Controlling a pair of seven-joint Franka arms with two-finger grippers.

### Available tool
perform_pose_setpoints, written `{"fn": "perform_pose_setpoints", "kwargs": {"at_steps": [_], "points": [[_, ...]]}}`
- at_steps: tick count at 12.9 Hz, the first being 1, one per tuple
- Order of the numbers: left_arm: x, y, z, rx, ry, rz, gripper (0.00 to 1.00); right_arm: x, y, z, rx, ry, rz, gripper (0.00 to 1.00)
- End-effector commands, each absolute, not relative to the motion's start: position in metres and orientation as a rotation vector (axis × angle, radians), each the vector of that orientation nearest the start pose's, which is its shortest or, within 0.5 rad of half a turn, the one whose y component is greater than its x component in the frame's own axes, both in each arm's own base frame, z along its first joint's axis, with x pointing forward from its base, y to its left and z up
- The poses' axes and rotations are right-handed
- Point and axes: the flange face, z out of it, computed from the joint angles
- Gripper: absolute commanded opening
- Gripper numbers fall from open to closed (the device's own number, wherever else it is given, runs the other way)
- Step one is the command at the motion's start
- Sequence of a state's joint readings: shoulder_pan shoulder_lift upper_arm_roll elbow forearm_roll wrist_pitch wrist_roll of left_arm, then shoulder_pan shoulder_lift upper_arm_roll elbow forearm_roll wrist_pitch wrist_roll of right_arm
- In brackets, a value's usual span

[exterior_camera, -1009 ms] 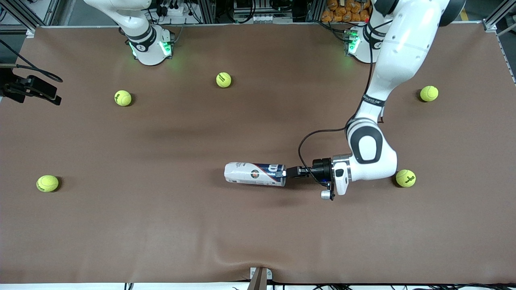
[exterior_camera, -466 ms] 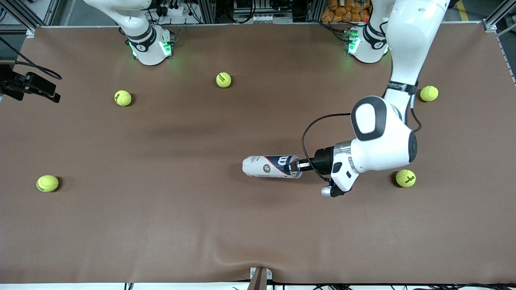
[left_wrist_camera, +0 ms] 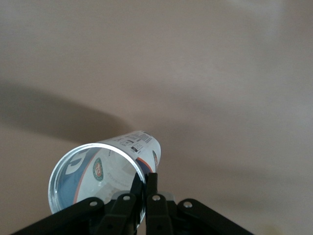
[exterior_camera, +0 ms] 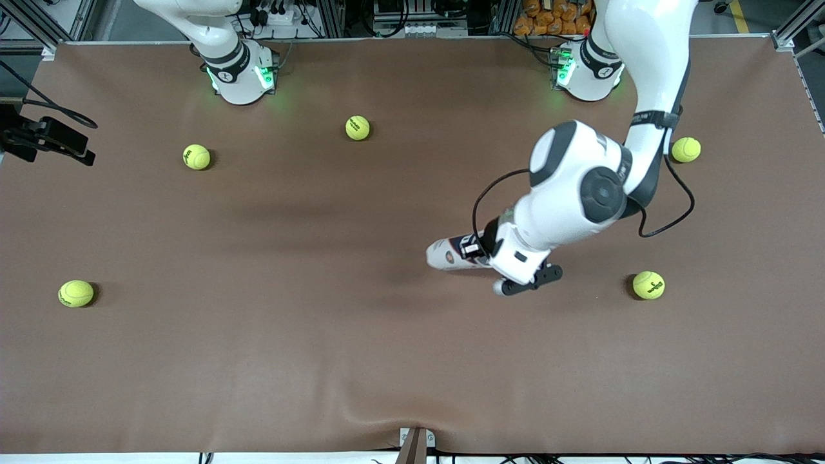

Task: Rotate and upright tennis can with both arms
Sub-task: 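Lift the can with the left gripper and rotate it upright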

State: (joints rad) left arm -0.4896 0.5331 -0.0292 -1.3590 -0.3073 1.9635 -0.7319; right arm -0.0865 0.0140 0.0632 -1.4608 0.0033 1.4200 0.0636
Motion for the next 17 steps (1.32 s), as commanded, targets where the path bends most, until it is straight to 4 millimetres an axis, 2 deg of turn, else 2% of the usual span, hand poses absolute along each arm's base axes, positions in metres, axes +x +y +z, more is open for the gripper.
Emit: {"fn": "perform_pose_setpoints", "kwargs": {"at_steps": [1,3,5,7,10,12,15,17], "points": [[0.594,-0.39,0.456,-3.237,-0.579,0.152,0.0,0.534,-0.024,0.657,-3.105,0.144,0.067,1.0],[0.586,-0.392,0.454,-3.141,-0.622,0.13,0.0,0.535,-0.024,0.658,-3.099,0.138,0.057,1.0],[0.57,-0.414,0.453,-3.075,-0.596,0.055,0.0,0.538,-0.024,0.66,-3.099,0.133,0.047,1.0],[0.561,-0.43,0.452,-3.039,-0.61,-0.003,0.0,0.539,-0.02,0.676,-3.107,0.12,-0.005,1.0],[0.549,-0.446,0.449,-3.005,-0.602,-0.043,0.0,0.545,-0.02,0.674,-3.109,0.118,-0.005,1.0],[0.532,-0.473,0.427,-2.982,-0.551,-0.054,0.0,0.548,-0.02,0.669,-3.11,0.116,0.007,1.0],[0.523,-0.498,0.418,-3.014,-0.589,-0.116,0.0,0.549,-0.014,0.669,-3.128,0.082,-0.012,1.0],[0.516,-0.518,0.398,-3.034,-0.581,-0.138,0.0,0.548,-0.006,0.67,-3.151,0.038,-0.015,1.0]]}}
